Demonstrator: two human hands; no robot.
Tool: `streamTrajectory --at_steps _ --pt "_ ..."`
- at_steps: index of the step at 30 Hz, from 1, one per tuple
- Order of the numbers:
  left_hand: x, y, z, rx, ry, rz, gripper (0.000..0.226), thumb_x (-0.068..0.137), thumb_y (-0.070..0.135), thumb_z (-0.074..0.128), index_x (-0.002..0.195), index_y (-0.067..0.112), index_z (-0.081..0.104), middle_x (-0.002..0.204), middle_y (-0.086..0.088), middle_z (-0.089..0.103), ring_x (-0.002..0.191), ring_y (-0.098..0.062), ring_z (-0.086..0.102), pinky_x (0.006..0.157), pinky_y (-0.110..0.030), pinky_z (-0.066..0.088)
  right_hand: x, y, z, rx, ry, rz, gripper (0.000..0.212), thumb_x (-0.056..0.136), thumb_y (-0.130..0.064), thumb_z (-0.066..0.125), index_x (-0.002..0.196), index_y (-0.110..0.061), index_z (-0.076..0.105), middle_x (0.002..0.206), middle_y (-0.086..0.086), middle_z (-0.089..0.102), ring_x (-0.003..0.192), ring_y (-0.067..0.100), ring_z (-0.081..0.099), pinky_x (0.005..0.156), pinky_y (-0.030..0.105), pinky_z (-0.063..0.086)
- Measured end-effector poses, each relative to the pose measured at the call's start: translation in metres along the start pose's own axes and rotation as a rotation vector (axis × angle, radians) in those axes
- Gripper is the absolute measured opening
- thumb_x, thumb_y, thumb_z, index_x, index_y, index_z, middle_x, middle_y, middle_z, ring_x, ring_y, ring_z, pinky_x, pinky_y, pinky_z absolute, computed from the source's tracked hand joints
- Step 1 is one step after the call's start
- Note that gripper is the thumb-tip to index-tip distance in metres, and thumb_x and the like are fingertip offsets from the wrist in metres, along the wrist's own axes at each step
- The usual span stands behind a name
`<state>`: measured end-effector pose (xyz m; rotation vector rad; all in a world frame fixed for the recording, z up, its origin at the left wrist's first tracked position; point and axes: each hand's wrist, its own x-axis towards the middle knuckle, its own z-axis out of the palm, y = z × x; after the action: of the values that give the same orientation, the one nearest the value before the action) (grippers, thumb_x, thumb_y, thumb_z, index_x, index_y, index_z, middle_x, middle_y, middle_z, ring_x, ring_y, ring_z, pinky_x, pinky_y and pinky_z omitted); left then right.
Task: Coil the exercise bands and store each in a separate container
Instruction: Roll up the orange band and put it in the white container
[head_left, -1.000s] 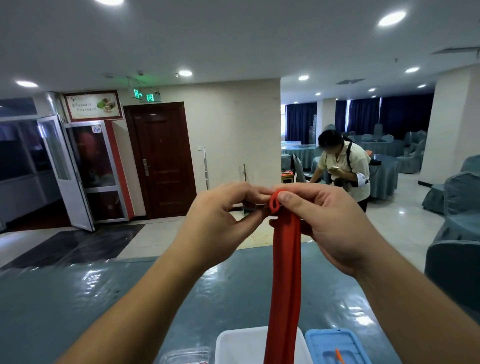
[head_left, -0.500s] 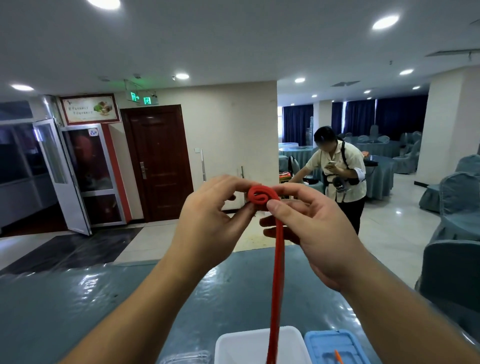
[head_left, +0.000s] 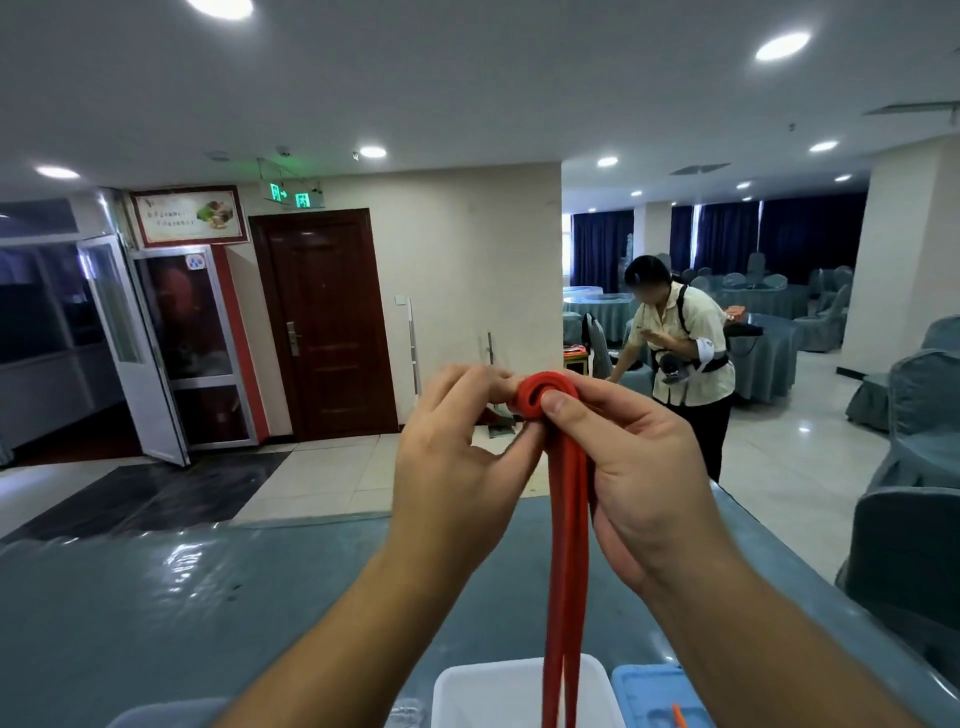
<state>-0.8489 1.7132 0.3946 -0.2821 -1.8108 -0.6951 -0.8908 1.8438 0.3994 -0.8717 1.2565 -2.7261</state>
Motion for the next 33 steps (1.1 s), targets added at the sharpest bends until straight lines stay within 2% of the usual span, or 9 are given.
streamTrajectory --at_steps 2,6,12,16,19,24,28,30,33 --pt "-0.002 -0.002 -0.003 -0.204 -0.138 -0.116 0.018 0.091 0.023 0.077 0.107 0.019 0.071 0.111 0.011 0.071 0.104 -0.014 0.069 0.084 -0.023 0.058 0.0 -0.001 -0.004 -0.024 0.012 -0.021 0.027 0.073 -0.014 0.079 0.099 -0.007 0.083 0.096 0.016 0.081 0.088 0.023 0.08 0.077 0.023 0.062" --pt "0.0 -0.005 -0.011 -0.425 -0.219 -0.309 0.01 0.094 0.024 0.075 0.104 0.025 0.075 0.096 0.007 0.077 0.095 -0.015 0.074 0.081 -0.022 0.058 0.001 -0.002 -0.012 -0.184 0.03 -0.063 0.047 0.068 -0.022 0.083 0.112 -0.01 0.073 0.097 0.013 0.082 0.097 0.028 0.08 0.087 0.035 0.064" --pt "-0.002 -0.003 -0.003 -0.71 -0.081 -0.463 0.016 0.085 0.016 0.082 0.102 0.017 0.078 0.099 -0.008 0.079 0.099 -0.024 0.076 0.085 -0.027 0.06 0.001 0.004 -0.007 -0.174 0.063 -0.171 0.028 0.069 -0.027 0.085 0.093 -0.013 0.081 0.092 0.011 0.082 0.092 0.025 0.08 0.082 0.028 0.063" --pt "-0.01 0.0 0.009 -0.936 0.048 -0.565 0.017 0.083 0.014 0.084 0.098 0.016 0.078 0.102 -0.016 0.078 0.103 -0.028 0.076 0.088 -0.029 0.059 -0.001 0.011 -0.006 -0.17 -0.027 -0.127 0.035 0.076 -0.027 0.081 0.11 -0.017 0.081 0.106 0.008 0.082 0.107 0.024 0.077 0.095 0.034 0.06" --pt "-0.015 -0.001 0.016 -0.918 0.062 -0.594 0.01 0.084 0.015 0.08 0.093 0.021 0.079 0.102 -0.01 0.08 0.102 -0.02 0.076 0.086 -0.023 0.058 0.0 0.012 -0.011 -0.216 -0.016 -0.095 0.035 0.079 -0.02 0.079 0.114 -0.016 0.08 0.108 0.006 0.082 0.108 0.023 0.077 0.101 0.042 0.059" --pt "-0.005 -0.011 0.007 -0.735 -0.114 -0.639 0.014 0.085 0.033 0.078 0.086 0.018 0.078 0.09 -0.007 0.079 0.089 -0.017 0.074 0.079 -0.024 0.057 0.002 -0.002 -0.027 -0.466 -0.091 -0.135 0.027 0.089 -0.006 0.076 0.114 -0.018 0.08 0.103 -0.001 0.082 0.102 0.019 0.078 0.095 0.037 0.062" --pt "0.02 -0.018 -0.018 -0.642 -0.487 -0.616 0.036 0.083 0.04 0.077 0.115 0.025 0.075 0.103 -0.003 0.08 0.094 -0.014 0.077 0.08 -0.021 0.058 0.005 -0.015 -0.034 -0.644 -0.238 -0.163 0.031 0.09 0.002 0.074 0.115 -0.016 0.079 0.102 -0.001 0.082 0.098 0.016 0.079 0.093 0.031 0.062" --pt "0.028 -0.02 -0.027 -0.584 -0.659 -0.563 0.033 0.085 0.039 0.078 0.115 0.027 0.078 0.107 -0.002 0.08 0.1 -0.016 0.077 0.085 -0.021 0.058 0.007 -0.021 -0.034 -0.714 -0.303 -0.129 0.037 0.089 0.002 0.076 0.12 -0.017 0.075 0.103 0.0 0.082 0.1 0.014 0.078 0.092 0.028 0.062" --pt "0.038 -0.023 -0.033 -0.55 -0.732 -0.557 0.029 0.087 0.027 0.081 0.114 0.018 0.077 0.104 -0.007 0.08 0.099 -0.02 0.078 0.087 -0.022 0.058 0.01 -0.026 -0.033 -0.701 -0.343 -0.009 0.04 0.086 0.0 0.08 0.116 -0.02 0.062 0.1 0.001 0.082 0.093 0.017 0.08 0.087 0.028 0.063"
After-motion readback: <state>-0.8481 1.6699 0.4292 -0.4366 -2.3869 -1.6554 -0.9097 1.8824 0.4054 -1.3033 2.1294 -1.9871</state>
